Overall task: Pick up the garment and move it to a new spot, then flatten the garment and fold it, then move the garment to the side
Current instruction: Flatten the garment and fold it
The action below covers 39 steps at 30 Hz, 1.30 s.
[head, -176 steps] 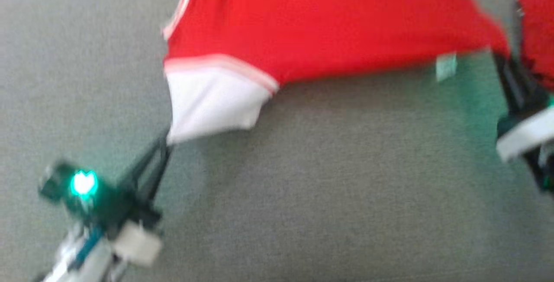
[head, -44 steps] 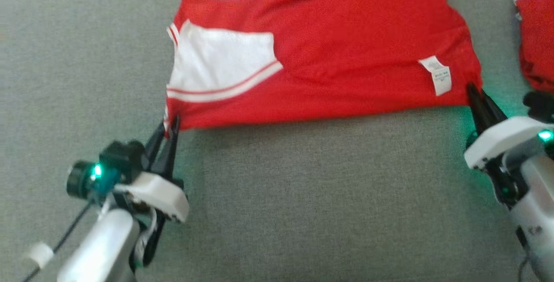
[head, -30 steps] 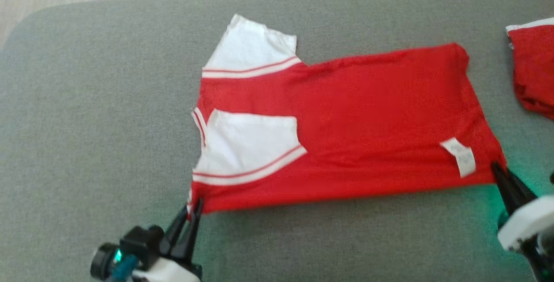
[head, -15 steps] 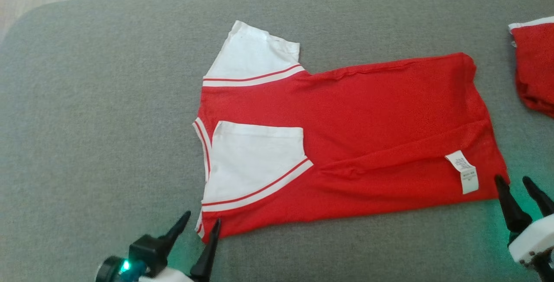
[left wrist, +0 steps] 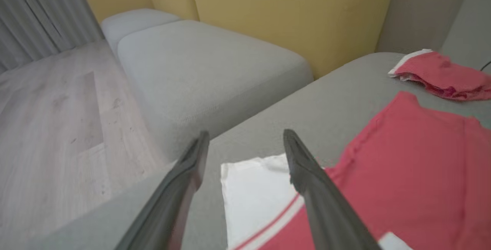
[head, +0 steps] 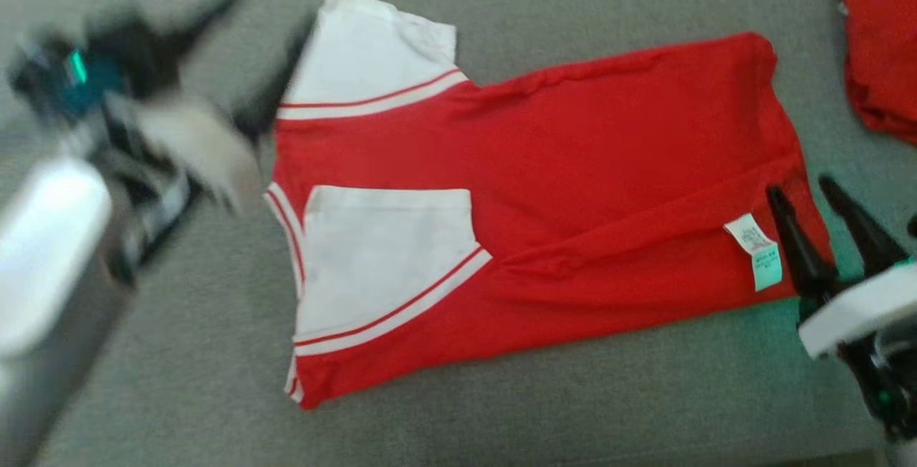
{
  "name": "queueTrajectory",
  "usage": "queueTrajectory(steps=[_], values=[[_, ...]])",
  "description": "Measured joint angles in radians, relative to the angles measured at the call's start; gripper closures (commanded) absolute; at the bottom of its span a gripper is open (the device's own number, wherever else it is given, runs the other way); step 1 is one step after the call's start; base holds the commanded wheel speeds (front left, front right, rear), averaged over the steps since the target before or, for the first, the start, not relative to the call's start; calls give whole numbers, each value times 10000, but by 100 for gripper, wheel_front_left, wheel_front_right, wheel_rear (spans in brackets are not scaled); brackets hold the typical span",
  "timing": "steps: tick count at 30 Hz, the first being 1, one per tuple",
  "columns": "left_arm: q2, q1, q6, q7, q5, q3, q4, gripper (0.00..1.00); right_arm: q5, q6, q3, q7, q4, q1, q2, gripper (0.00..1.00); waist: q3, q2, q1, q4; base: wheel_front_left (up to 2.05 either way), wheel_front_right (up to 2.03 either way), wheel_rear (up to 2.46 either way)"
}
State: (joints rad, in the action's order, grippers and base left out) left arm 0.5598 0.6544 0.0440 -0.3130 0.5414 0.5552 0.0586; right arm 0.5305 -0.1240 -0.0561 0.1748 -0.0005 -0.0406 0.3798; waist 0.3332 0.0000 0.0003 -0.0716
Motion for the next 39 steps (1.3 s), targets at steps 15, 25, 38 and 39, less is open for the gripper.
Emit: queueTrajectory(steps=[15, 25, 38, 39], values=[[42, 4946, 802, -4769, 1588, 608, -5614, 0, -378, 0, -932, -1066, 491, -1432, -105, 0, 1930, 0, -1, -2036, 0, 0, 0], [610, 4781, 809, -5055, 2429, 573, -6100, 0, -376, 0, -989, -1398, 826, -1454, -360, 0, 2331, 0, -4, -2732, 0, 0, 0], [583, 4670, 809, -5440, 3427, 593, -5588, 100, 125, 0, -575, -1482, 1104, -2277, -40, 0, 2352, 0, -3, -2597, 0, 0, 0], [593, 4660, 809, -5308, 3427, 629, -5511, 100, 249, 0, -673, -1467, 1101, -2494, -25, 0, 2344, 0, -3, -2565, 0, 0, 0]])
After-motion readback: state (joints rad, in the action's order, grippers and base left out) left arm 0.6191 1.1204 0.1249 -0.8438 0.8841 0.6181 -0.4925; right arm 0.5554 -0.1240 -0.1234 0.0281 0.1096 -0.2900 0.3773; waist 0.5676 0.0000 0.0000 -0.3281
